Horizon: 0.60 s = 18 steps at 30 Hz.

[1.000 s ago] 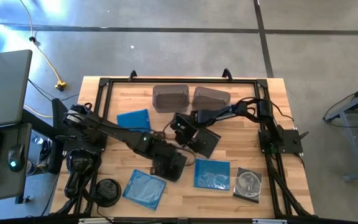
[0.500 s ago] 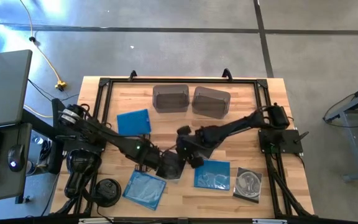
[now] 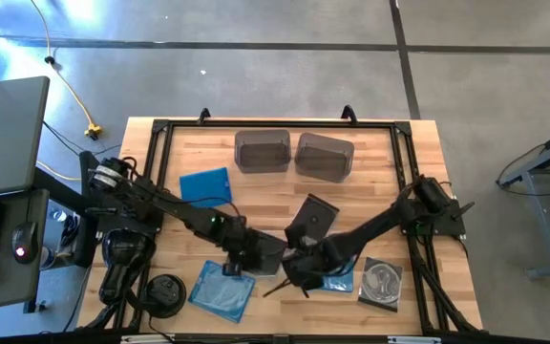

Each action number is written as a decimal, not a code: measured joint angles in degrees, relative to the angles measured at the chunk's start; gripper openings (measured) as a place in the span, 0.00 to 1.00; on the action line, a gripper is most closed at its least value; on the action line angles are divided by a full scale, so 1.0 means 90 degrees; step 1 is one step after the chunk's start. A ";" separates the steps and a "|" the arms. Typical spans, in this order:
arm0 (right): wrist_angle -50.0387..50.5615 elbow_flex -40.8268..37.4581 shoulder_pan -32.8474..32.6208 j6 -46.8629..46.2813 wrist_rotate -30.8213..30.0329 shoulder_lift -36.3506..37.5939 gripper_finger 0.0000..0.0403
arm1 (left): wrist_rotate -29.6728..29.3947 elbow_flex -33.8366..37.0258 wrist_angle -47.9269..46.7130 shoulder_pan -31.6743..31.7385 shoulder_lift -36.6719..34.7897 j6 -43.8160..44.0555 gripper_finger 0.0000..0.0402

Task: Pick & place jewel cases by type
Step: Put the top left black CD case into the left black bin

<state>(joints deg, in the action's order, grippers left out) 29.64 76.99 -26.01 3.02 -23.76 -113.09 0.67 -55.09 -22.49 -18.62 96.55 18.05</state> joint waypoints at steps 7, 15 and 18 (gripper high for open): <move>-0.0092 -0.0001 -0.0130 0.0021 -0.0355 -0.0485 0.49 | 0.1138 0.0000 0.0074 0.0530 0.0002 0.1569 0.47; -0.0575 0.0000 -0.0151 0.0683 -0.1006 -0.0510 0.49 | 0.1114 0.0005 -0.0002 0.0566 0.0061 0.3170 0.47; -0.0755 0.0000 -0.0169 0.0973 -0.0827 -0.0586 0.49 | 0.0885 -0.0004 0.0044 0.0568 0.0125 0.3662 0.47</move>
<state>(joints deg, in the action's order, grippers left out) 22.84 76.99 -27.53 11.77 -31.20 -118.36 8.63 -55.12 -22.09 -13.50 97.68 51.01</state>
